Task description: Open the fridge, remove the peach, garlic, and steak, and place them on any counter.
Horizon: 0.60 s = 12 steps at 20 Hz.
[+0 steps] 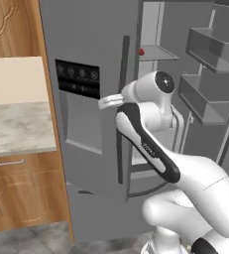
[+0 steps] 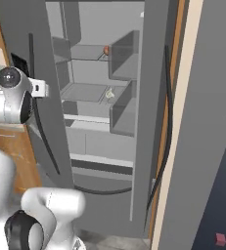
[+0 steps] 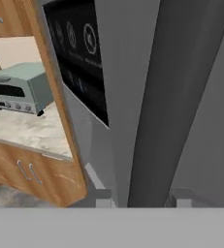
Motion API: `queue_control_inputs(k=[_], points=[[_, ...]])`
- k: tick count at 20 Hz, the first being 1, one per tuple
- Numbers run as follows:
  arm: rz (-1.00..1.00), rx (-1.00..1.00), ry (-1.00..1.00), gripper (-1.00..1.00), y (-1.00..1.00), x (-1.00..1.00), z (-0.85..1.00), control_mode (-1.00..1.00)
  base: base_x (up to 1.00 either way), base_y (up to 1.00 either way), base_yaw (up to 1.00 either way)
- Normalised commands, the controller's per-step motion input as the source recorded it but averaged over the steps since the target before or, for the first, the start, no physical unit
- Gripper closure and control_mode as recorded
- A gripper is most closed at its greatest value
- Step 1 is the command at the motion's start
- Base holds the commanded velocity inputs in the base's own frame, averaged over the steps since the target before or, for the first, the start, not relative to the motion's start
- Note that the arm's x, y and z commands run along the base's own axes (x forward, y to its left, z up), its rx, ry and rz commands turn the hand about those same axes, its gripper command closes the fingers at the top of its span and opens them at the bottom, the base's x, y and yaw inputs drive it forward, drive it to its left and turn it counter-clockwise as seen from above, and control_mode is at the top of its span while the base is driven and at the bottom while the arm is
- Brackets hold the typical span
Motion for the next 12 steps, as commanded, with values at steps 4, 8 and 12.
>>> queue_control_inputs(k=[4,8,12], points=[[0.2,0.0,0.0,-1.0,0.98,-1.0,0.05,-1.0,0.0,0.0,0.0],[0.08,0.0,-0.04,-1.0,0.11,-1.0,0.23,-1.0,0.0,0.0,0.0],[0.0,0.0,0.0,-1.0,-0.97,-0.92,0.23,-1.0,0.0,0.0,0.0]])
